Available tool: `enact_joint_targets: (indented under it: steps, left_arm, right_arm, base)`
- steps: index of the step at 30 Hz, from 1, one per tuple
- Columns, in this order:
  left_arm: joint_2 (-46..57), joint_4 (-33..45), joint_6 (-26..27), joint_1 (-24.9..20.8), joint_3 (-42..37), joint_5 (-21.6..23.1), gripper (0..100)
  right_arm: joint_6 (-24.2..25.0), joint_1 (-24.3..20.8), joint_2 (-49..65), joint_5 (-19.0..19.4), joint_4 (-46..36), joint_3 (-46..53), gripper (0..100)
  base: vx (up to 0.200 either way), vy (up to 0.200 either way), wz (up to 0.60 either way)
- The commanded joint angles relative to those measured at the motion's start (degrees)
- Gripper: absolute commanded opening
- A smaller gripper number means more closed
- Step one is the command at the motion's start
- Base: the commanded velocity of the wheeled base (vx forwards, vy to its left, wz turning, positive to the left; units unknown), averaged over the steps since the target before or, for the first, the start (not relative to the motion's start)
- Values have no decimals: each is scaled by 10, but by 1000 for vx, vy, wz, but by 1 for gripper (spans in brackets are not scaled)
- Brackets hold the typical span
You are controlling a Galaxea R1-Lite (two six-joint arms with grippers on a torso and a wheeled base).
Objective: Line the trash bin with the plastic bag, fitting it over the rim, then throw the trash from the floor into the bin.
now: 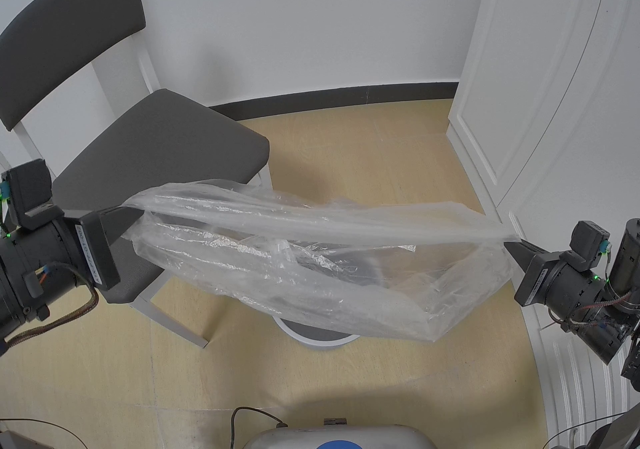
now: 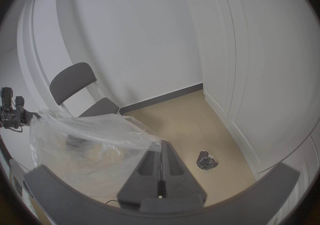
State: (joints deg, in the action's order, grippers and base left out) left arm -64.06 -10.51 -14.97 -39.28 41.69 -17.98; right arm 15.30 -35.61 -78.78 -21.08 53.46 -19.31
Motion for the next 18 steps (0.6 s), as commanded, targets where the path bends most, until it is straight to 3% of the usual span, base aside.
enact_joint_targets:
  steps: [1,14,18]
  left_arm:
    - [30,1,1,-24,-12,0,0]
    - [14,0,12,-42,-37,7,0]
    - [21,-3,10,-71,-55,8,0]
  right_arm:
    - [-1,-3,1,1,0,5,0]
    - [-4,-3,24,-1,1,4,0]
    - [-11,-3,35,-1,0,4,0]
  base:
    - [0,0,0]
    - [0,0,0]
    - [0,0,0]
